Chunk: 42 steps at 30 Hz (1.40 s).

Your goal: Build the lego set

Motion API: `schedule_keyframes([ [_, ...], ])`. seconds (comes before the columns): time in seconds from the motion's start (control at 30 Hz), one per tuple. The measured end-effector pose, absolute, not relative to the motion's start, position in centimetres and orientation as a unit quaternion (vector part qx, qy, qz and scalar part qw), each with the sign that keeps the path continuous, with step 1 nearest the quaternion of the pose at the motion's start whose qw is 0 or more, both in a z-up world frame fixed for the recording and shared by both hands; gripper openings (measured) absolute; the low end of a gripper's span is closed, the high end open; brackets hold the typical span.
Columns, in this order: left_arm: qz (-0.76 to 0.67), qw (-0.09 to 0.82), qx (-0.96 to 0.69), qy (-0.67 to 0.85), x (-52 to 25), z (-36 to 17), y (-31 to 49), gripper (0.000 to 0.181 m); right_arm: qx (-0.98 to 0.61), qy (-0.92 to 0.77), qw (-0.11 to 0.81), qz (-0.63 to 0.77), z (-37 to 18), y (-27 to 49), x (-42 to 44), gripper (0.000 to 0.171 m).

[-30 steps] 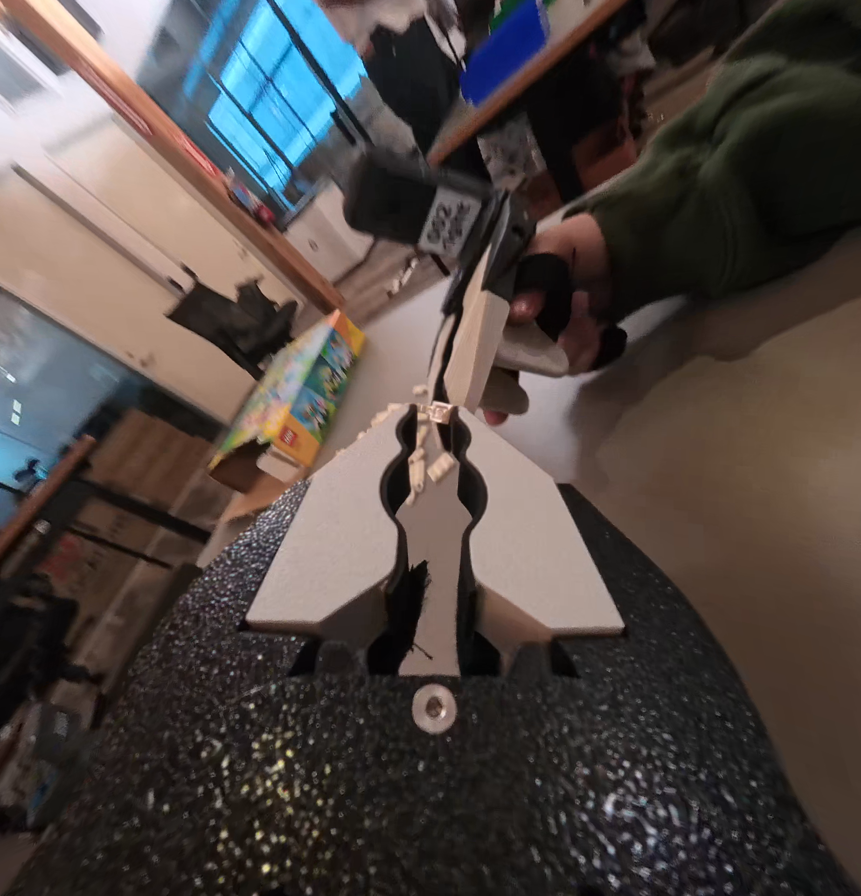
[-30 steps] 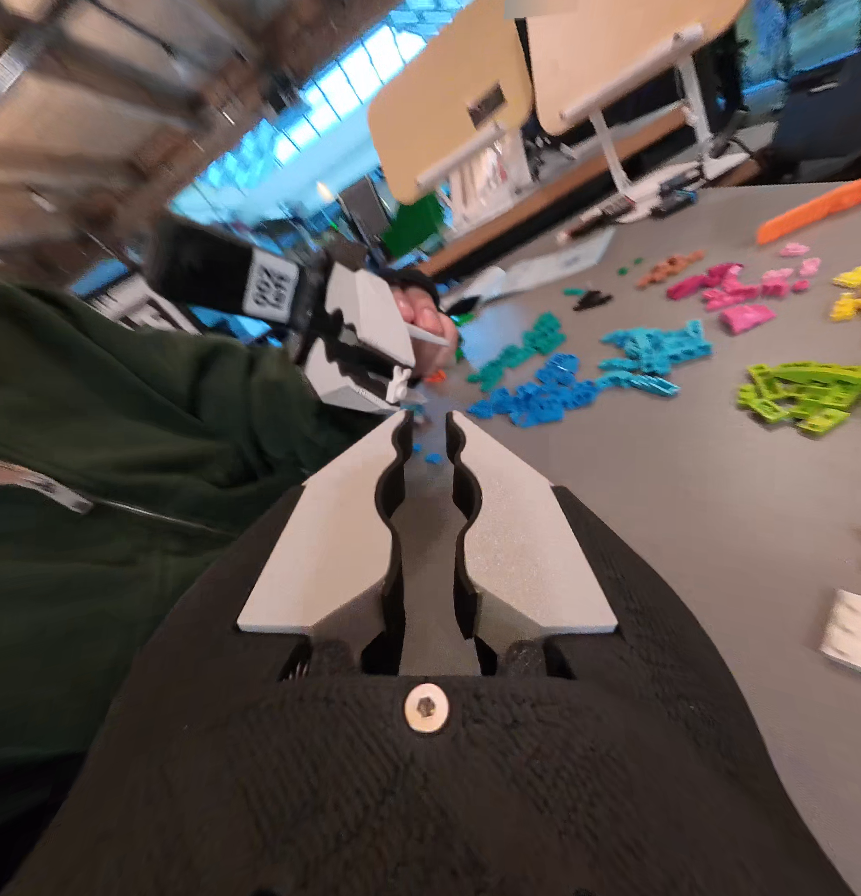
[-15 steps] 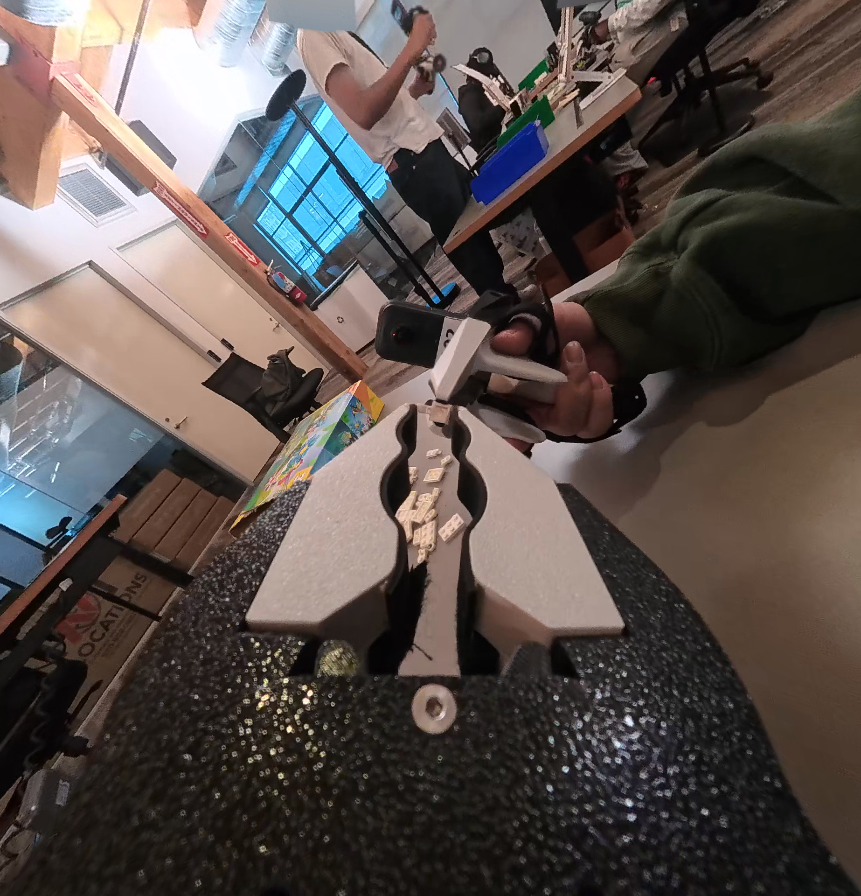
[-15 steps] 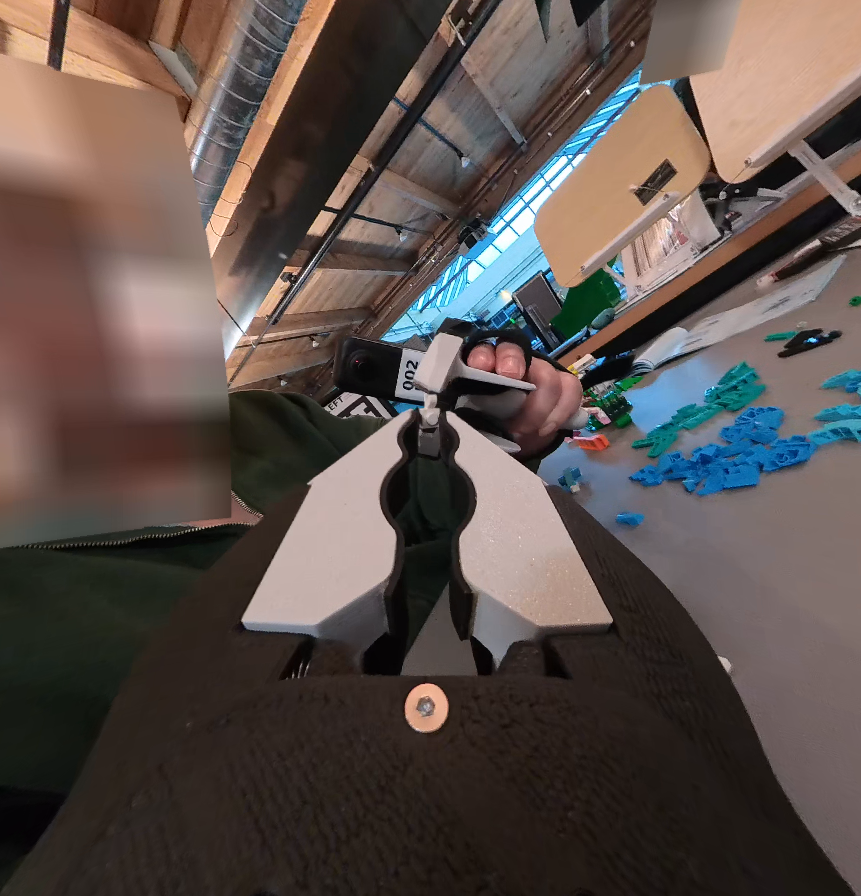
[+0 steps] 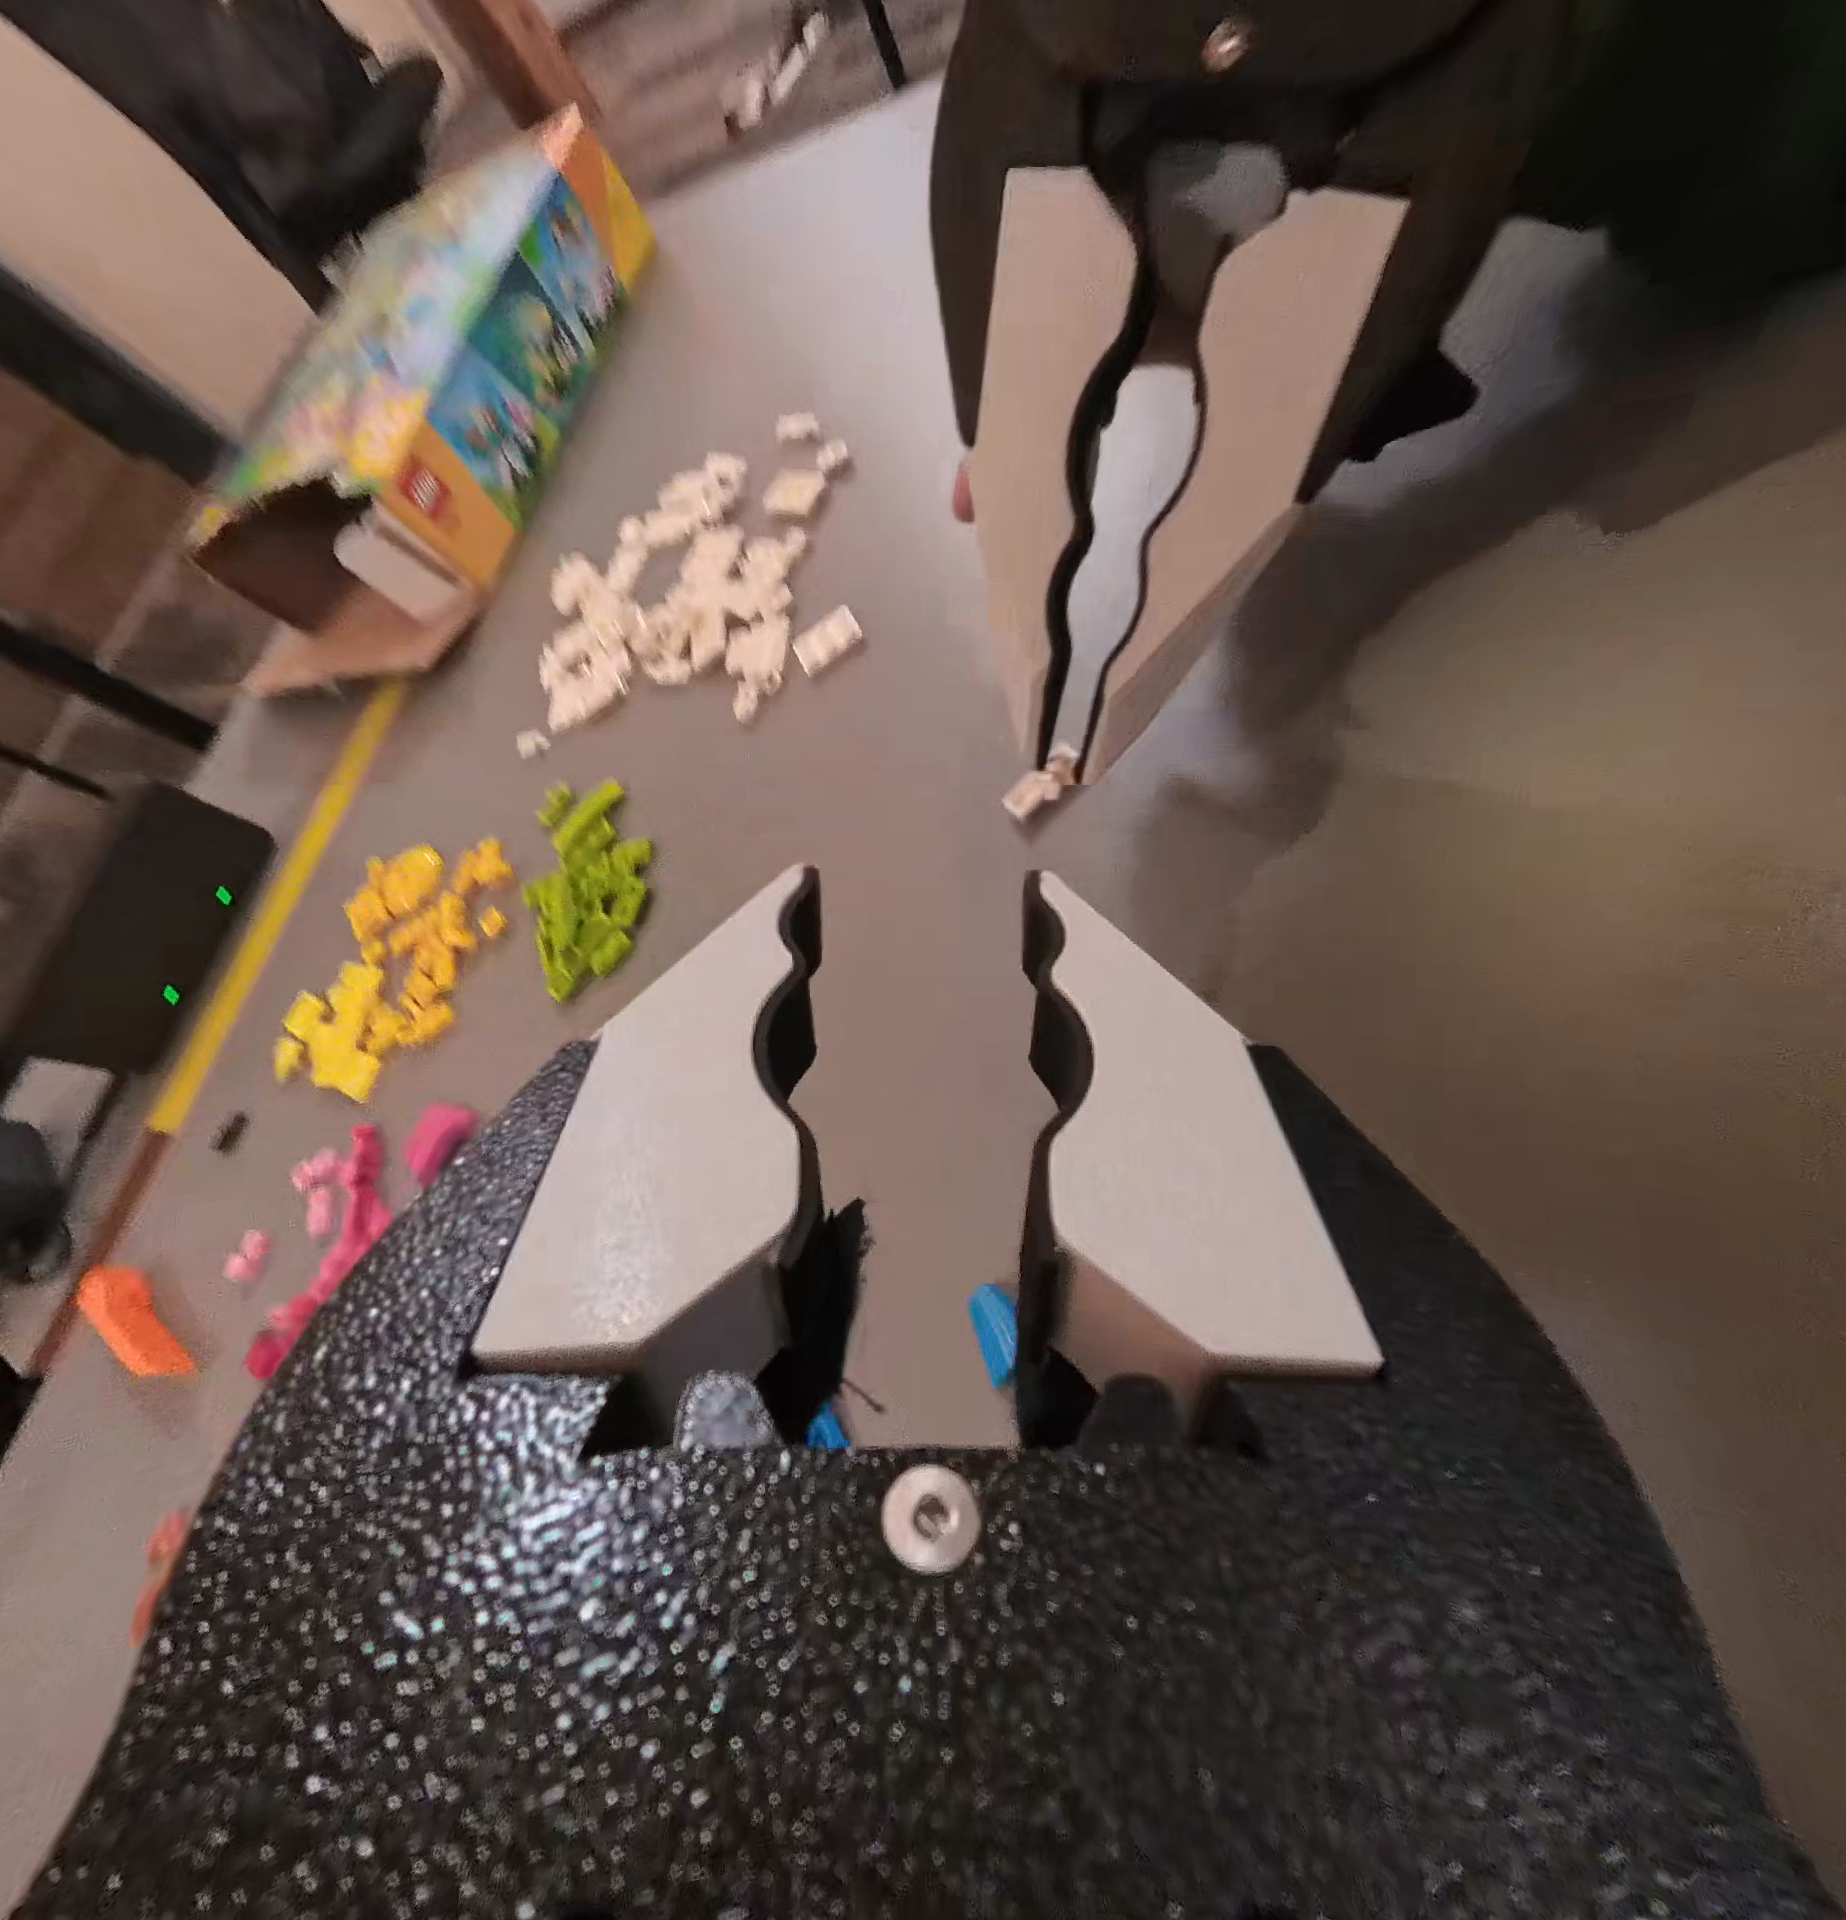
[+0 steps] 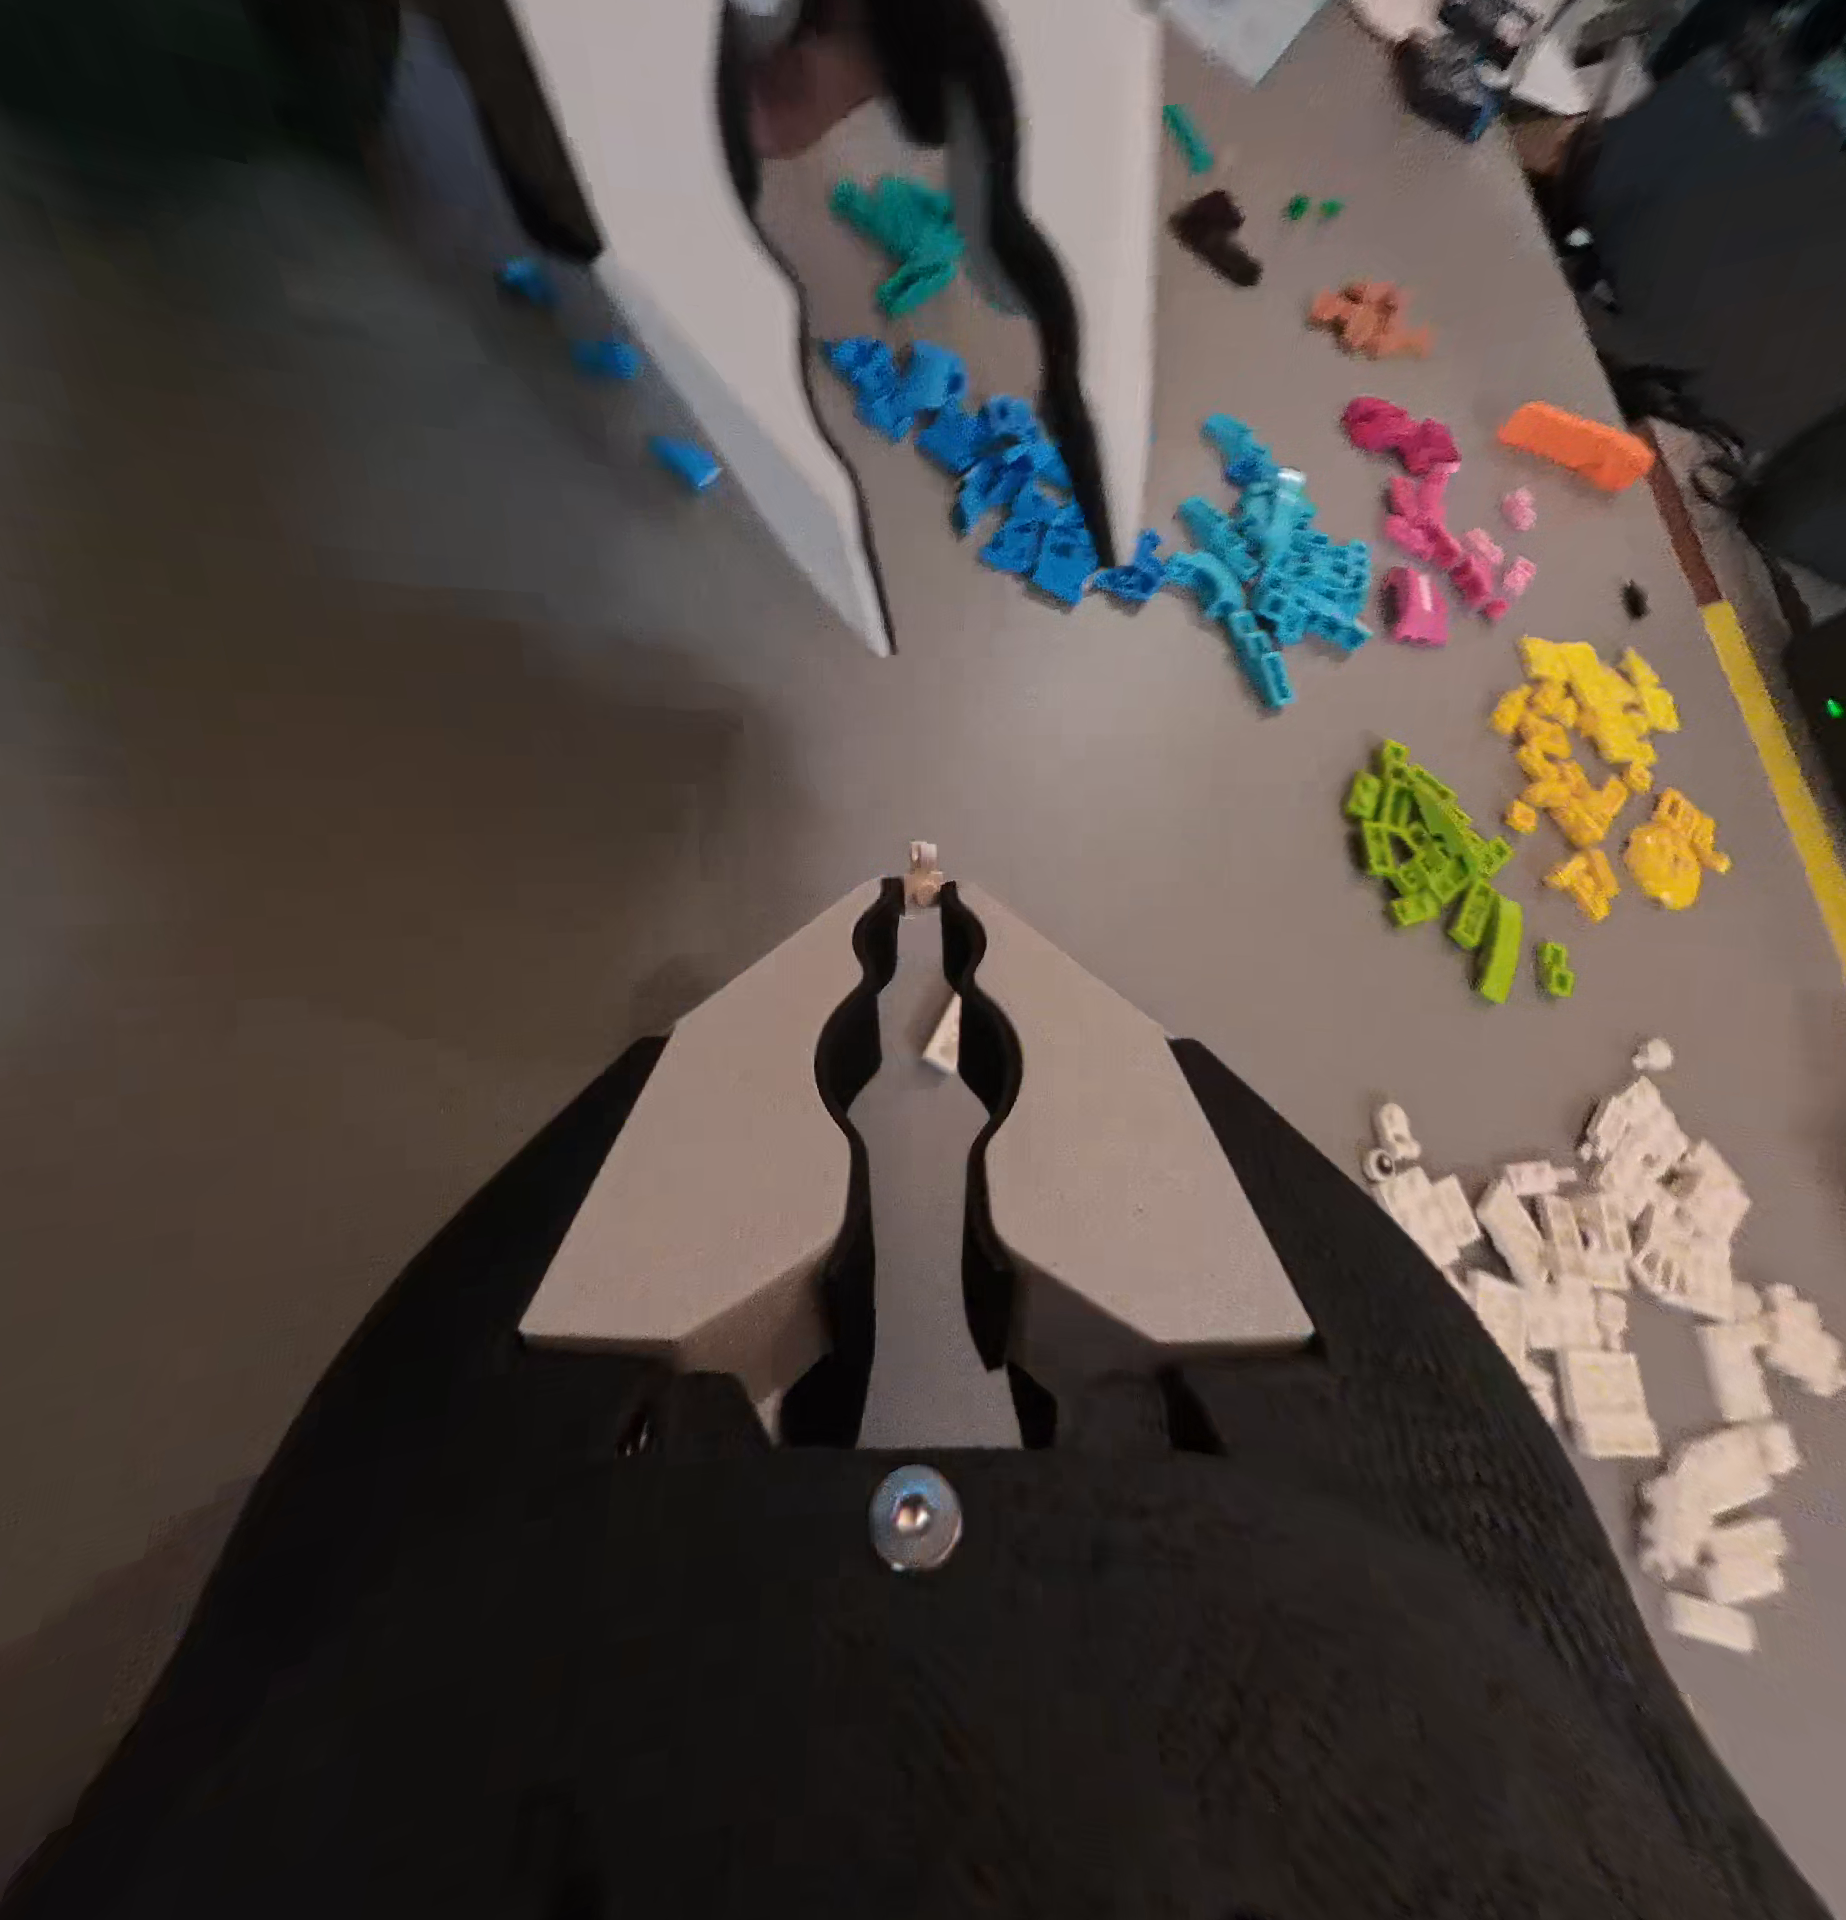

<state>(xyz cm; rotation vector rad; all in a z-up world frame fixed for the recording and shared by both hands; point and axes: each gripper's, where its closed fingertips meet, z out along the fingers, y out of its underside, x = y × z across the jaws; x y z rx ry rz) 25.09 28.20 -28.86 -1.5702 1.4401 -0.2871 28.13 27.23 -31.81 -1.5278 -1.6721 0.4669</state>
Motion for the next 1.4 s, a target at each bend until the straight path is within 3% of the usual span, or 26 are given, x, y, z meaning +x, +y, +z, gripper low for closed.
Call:
schedule_keyframes([
  [0.13, -0.117, 0.445, -0.666, 0.587, 24.8, -29.5, 27.5, 0.039, -0.579, -0.708, 0.38, 0.136, -33.4, 26.2, 27.9, 0.006],
  [0.63, -0.132, 0.407, -0.683, 0.591, 25.2, -30.1, 27.0, 0.039, -0.597, -0.702, 0.35, 0.168, -34.9, 25.8, 27.5, 0.011],
  [0.83, -0.127, 0.404, -0.691, 0.586, 25.0, -30.2, 27.4, 0.039, -0.653, -0.617, 0.37, 0.236, -32.6, 27.8, 28.7, 0.014],
  [0.9, -0.123, 0.405, -0.693, 0.583, 24.8, -30.2, 27.6, 0.038, -0.689, -0.589, 0.353, 0.235, -33.3, 28.7, 29.7, 0.022],
  [1.1, -0.128, 0.412, -0.706, 0.562, 24.6, -29.9, 28.1, 0.034, -0.711, -0.587, 0.32, 0.215, -35.2, 29.1, 30.2, 0.012],
  [1.23, -0.163, 0.427, -0.715, 0.53, 25.2, -29.4, 28.4, 0.031, -0.677, -0.615, 0.363, 0.18, -34.6, 29.4, 29.7, 0.006],
  [1.4, -0.203, 0.428, -0.722, 0.504, 26.0, -29.0, 28.3, 0.032, -0.53, -0.668, 0.515, 0.089, -30.8, 29.5, 28.3, 0.006],
])
